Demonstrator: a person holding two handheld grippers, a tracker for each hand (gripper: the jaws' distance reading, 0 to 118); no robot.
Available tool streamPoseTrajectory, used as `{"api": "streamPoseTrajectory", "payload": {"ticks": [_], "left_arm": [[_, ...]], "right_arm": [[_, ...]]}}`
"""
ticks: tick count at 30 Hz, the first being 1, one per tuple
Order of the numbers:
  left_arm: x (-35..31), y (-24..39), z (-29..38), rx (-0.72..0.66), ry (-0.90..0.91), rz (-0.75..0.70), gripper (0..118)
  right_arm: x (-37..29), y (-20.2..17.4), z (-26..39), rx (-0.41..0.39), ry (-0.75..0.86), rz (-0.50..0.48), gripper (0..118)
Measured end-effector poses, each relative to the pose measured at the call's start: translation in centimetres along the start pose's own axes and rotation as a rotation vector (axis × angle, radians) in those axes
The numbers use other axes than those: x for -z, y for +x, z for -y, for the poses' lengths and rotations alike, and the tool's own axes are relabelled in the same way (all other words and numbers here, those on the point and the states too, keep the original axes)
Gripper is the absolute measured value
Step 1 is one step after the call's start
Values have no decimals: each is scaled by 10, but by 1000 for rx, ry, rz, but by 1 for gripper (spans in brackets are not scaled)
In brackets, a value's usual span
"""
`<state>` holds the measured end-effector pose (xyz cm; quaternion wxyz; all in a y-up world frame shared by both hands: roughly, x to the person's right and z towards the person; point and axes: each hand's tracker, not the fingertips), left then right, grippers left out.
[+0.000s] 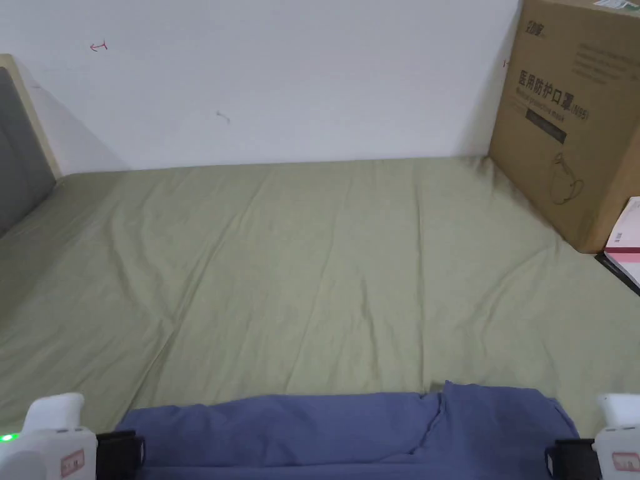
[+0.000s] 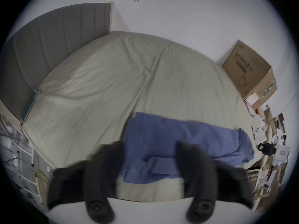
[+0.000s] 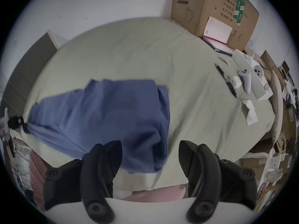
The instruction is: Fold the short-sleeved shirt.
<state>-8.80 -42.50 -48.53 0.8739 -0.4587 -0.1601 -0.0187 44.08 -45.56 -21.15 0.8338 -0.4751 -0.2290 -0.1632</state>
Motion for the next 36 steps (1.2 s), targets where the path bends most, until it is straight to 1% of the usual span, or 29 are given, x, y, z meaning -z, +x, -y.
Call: {"api": "streamPoseTrajectory", "payload": {"ticks": [1, 2, 4, 6, 7, 8, 9, 10, 12, 13, 14, 15, 18, 19, 20, 21, 22, 23, 24, 25, 26, 27, 29, 30, 31, 32, 34, 35, 36], "left_arm": [[-4, -1, -5, -39, -5, 31, 20], [-10, 1, -7, -62, 0, 56, 0], [-19, 3, -7, -85, 34, 94, 0], [-21, 6, -1, -77, 40, 107, 0], [-20, 8, 2, -72, 30, 99, 0], [-21, 6, 6, -65, 15, 105, 2], [-21, 5, 11, -63, 8, 108, 12], [-22, 7, 15, -46, -2, 108, 28], [-25, -2, 20, -56, 6, 97, 85], [-26, -10, 20, -82, 19, 100, 109], [-25, -17, 18, -133, 13, 118, 118], [-25, -24, 16, -171, -13, 144, 118], [-7, -43, 17, -223, -82, 219, 117], [4, -47, 20, -253, -90, 227, 115], [10, -51, 24, -306, -80, 258, 109], [17, -56, 25, -354, -80, 309, 109], [32, -61, 26, -414, -116, 339, 106], [45, -65, 28, -481, -138, 358, 93], [55, -68, 30, -520, -153, 365, 66], [64, -69, 33, -564, -159, 354, 30], [75, -71, 35, -600, -156, 361, 8], [78, -71, 36, -634, -146, 348, 8], [84, -71, 37, -664, -101, 323, 8], [94, -73, 38, -705, -99, 352, 8], [104, -74, 40, -757, -136, 377, 8], [109, -74, 40, -767, -172, 360, 8], [97, -72, 34, -625, -118, 321, 8], [91, -69, 29, -559, -118, 270, 8], [86, -67, 24, -514, -121, 256, 8]], "right_arm": [[-8, -7, -6, 10, 26, 8, 39], [-15, -13, -11, 1, 63, -17, 0], [-28, -32, -18, -31, 110, -63, 0], [-33, -56, -21, -87, 149, -65, 0], [-30, -69, -20, -100, 157, -54, 0], [-30, -81, -19, -107, 140, -69, 0], [-27, -90, -19, -145, 125, -122, 0], [-24, -102, -16, -150, 136, -129, 0], [-19, -120, -14, -152, 126, -129, 0], [-16, -128, -12, -153, 120, -138, 0], [-13, -135, -11, -152, 114, -148, 0], [-11, -141, -10, -152, 105, -168, 0], [-12, -160, -7, -97, 73, -317, 0], [-11, -169, -5, -108, 64, -358, 0], [-12, -179, -3, -138, 58, -366, 0], [-12, -189, -2, -181, 58, -337, 0], [-11, -199, 0, -224, 59, -310, 0], [-9, -208, 2, -267, 60, -295, 0], [-7, -214, 3, -284, 54, -293, 0], [-6, -220, 5, -277, 46, -305, 0], [-4, -222, 5, -270, 36, -326, 0], [-4, -224, 7, -263, 24, -339, 0], [-4, -227, 10, -279, 17, -334, 0], [-4, -227, 12, -296, 17, -316, 0], [-3, -227, 13, -310, 15, -301, 0], [-2, -224, 13, -319, 8, -288, 0], [-3, -216, 12, -311, 3, -276, 0], [-4, -210, 11, -296, 8, -273, 0], [-4, -202, 10, -274, 7, -273, 0]]}}
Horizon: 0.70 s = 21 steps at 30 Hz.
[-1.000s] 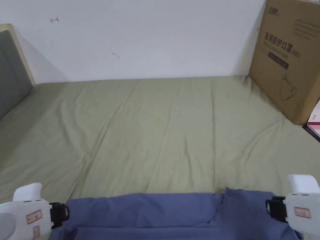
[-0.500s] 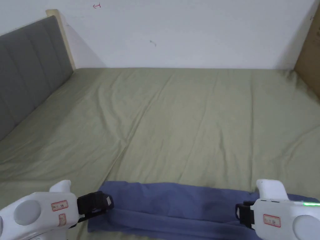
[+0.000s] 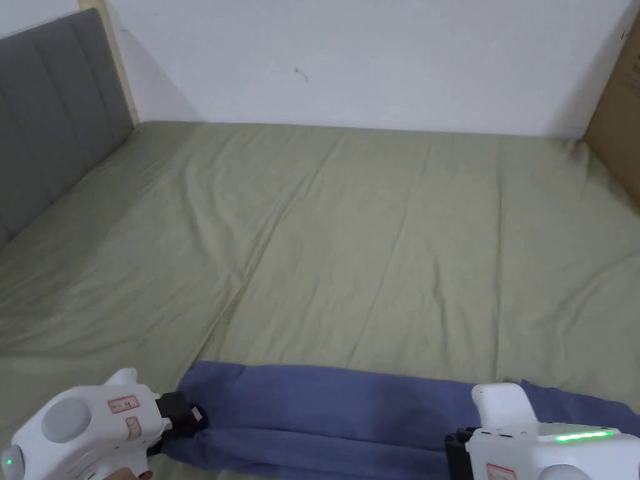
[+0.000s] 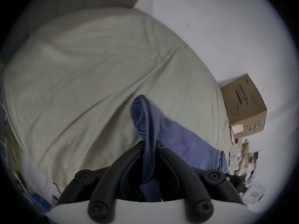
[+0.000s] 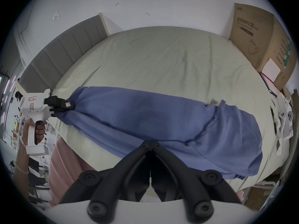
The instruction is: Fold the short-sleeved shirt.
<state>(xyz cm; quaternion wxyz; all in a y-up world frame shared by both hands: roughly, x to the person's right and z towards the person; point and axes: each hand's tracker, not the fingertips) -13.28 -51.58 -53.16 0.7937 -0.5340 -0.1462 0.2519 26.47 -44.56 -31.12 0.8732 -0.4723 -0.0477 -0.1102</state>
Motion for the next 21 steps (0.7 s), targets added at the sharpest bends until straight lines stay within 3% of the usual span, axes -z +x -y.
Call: {"api": "streamPoseTrajectory", "payload": {"ticks": [4, 7, 11, 12, 13, 14, 15, 17, 18, 21], "left_arm": [[-29, 50, 2, 120, 71, -14, 8], [-51, 121, 23, 361, 119, -37, 8], [-48, 200, 57, 582, 102, 61, 9], [-43, 216, 68, 643, 80, 86, 17], [-35, 233, 81, 686, 58, 108, 39], [-24, 244, 91, 734, 40, 135, 87], [-11, 253, 101, 780, 12, 156, 87], [19, 269, 123, 794, -62, 209, 108], [33, 270, 130, 772, -106, 255, 111], [71, 278, 152, 686, -287, 256, 109]], "right_arm": [[-7, 27, 4, 72, 14, 32, 0], [-16, 47, 9, 127, 32, 52, 0], [-28, 76, 18, 213, 84, 77, 0], [-30, 82, 20, 227, 88, 79, 0], [-33, 89, 23, 241, 84, 79, 0], [-34, 96, 26, 257, 88, 83, 0], [-35, 102, 30, 273, 91, 91, 0], [-36, 113, 35, 298, 84, 102, 0], [-36, 117, 38, 308, 82, 103, 0], [-37, 126, 46, 338, 70, 107, 0]]}}
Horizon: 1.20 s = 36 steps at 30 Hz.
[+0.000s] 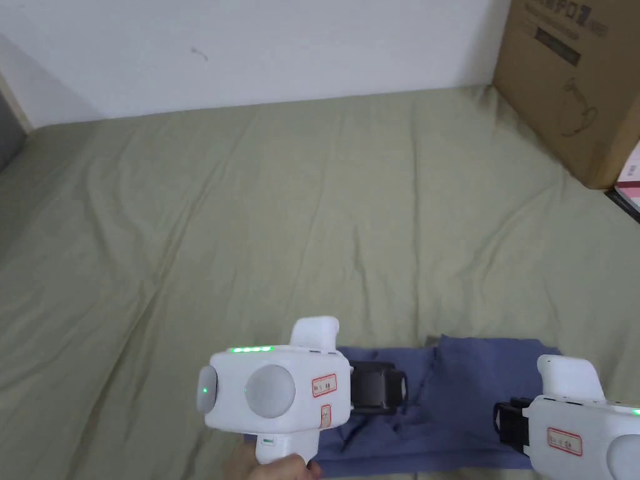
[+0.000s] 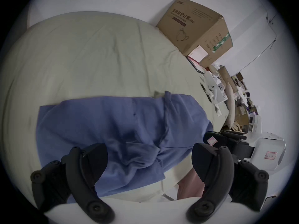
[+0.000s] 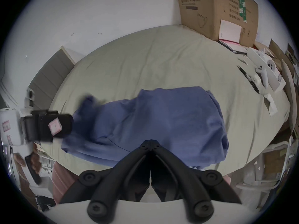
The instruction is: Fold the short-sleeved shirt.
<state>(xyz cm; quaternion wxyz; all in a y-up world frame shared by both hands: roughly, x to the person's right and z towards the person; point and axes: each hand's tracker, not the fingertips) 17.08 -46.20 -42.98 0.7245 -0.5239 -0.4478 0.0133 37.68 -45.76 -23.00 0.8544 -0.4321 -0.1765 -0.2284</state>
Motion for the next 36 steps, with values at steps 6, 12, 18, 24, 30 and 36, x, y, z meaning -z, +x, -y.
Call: {"api": "streamPoseTrajectory", "payload": {"ticks": [6, 12, 18, 24, 30, 36], "left_arm": [[-14, -12, 7, -13, 54, -28, 2], [-53, -52, 6, -164, 210, -142, 2], [-5, -51, 35, -208, 16, -37, 2], [25, -21, 42, -144, -54, -21, 2], [31, 4, 36, -44, -77, -8, 2], [27, 16, 50, 20, -154, 130, 3]], "right_arm": [[-2, 11, 5, 28, 0, 7, 0], [-1, 6, 7, 15, 11, -22, 0], [6, 4, 8, 36, 4, -36, 0], [4, 7, 10, 32, -8, -19, 0], [6, 12, 16, 62, -26, -12, 0], [7, 2, 18, 53, -37, -17, 0]]}}
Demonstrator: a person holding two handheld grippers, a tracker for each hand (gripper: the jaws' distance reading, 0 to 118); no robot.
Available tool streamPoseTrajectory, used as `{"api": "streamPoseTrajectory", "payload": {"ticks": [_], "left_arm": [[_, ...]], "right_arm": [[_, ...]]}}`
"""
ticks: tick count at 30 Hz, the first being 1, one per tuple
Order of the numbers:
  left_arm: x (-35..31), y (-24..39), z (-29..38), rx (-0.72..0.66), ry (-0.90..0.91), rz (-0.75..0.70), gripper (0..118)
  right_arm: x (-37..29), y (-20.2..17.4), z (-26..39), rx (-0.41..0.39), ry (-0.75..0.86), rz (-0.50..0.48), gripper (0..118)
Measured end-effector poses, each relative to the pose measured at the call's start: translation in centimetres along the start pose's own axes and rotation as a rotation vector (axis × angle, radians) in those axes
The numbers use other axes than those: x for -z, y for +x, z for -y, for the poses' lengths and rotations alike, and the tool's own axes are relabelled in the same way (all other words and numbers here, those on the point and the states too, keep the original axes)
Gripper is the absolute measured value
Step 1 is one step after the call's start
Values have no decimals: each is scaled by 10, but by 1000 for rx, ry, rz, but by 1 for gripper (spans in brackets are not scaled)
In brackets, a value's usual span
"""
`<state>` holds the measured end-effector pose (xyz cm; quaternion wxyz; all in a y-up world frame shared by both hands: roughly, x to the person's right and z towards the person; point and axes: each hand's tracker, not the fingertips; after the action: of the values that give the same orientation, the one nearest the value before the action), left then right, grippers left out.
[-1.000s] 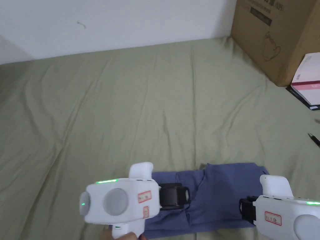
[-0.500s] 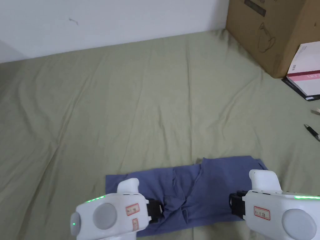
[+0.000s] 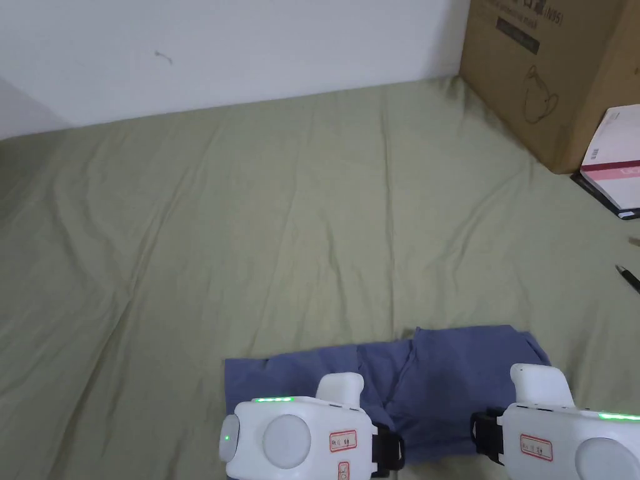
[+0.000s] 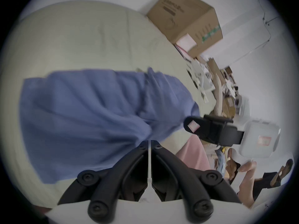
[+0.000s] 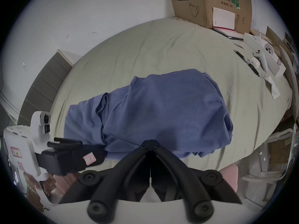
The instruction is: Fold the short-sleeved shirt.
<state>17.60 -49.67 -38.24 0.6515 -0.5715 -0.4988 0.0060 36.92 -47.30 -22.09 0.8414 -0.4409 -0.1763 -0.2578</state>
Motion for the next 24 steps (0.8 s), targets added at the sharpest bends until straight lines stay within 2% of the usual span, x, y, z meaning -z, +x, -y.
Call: {"api": "streamPoseTrajectory", "payload": {"ticks": [1, 4, 5, 6, 7, 8, 13, 18, 20, 21, 22, 23, 24], "left_arm": [[-7, -1, 1, -5, 12, 10, 9], [-43, -16, -1, -13, 105, -23, 66], [-58, -28, -3, -36, 137, -37, 90], [-73, -41, -5, -63, 164, -41, 105], [-90, -57, -7, -104, 199, -31, 114], [-105, -73, -6, -169, 233, -17, 116], [-140, -147, 8, -330, 311, 12, 115], [-114, -195, 31, -591, 410, 107, 115], [-98, -204, 33, -648, 344, 159, 115], [-94, -204, 34, -628, 361, 223, 111], [-90, -200, 33, -592, 384, 248, 92], [-88, -198, 30, -579, 371, 243, 16], [-86, -198, 26, -570, 347, 239, 10]], "right_arm": [[-1, -2, 0, -6, 0, 0, 0], [-7, -8, -1, -22, 7, -7, 0], [-8, -10, -1, -30, 9, -6, 0], [-8, -12, -1, -35, 11, -3, 0], [-9, -14, -2, -41, 12, -1, 0], [-8, -15, -2, -45, 13, -1, 0], [-3, -28, -2, -66, 1, -2, 0], [1, -45, -1, -107, -22, -10, 0], [1, -51, -1, -121, -25, -9, 0], [1, -53, -2, -127, -27, -3, 0], [1, -55, -3, -132, -28, 4, 0], [1, -56, -3, -135, -29, 8, 0], [1, -56, -4, -134, -29, 7, 0]]}}
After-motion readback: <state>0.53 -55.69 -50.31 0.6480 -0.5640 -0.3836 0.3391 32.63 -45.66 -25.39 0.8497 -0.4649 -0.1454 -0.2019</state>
